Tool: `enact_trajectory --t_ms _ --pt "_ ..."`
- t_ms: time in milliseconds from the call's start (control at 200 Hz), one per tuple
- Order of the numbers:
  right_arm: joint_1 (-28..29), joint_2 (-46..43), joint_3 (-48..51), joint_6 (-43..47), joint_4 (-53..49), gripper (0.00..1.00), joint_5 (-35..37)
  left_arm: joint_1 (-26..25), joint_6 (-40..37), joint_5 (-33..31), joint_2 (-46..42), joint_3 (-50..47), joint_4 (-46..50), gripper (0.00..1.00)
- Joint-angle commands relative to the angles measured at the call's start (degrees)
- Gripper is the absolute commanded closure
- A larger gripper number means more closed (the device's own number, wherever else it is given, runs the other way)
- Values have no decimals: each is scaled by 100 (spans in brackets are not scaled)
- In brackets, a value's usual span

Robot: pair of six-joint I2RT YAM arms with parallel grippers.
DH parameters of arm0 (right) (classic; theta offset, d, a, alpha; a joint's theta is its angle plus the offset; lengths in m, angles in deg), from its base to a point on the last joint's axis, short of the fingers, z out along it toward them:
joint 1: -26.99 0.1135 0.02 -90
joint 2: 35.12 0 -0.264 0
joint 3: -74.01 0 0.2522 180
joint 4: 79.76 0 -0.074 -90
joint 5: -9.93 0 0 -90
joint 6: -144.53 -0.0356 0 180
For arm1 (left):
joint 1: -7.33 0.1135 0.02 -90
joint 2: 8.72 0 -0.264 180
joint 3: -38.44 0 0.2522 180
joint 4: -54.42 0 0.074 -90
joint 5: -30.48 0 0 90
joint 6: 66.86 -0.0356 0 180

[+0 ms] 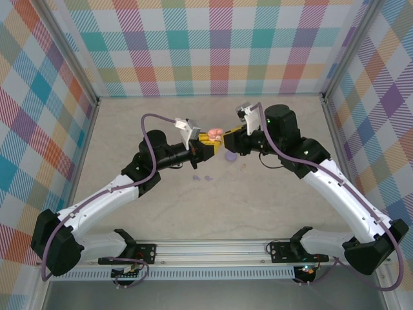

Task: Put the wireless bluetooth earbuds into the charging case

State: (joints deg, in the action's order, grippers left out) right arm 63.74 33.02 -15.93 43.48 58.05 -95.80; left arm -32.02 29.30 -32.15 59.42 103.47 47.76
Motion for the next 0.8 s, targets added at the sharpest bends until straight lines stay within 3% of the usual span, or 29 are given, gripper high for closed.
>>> enact_trajectory --t_ms 0,795 --pt "29 72 -216 120 -12 72 -349 -81 -97 118 -66 72 -58 98" --pt "34 378 -485 156 -208 70 -675 -183 -338 261 92 254 214 98"
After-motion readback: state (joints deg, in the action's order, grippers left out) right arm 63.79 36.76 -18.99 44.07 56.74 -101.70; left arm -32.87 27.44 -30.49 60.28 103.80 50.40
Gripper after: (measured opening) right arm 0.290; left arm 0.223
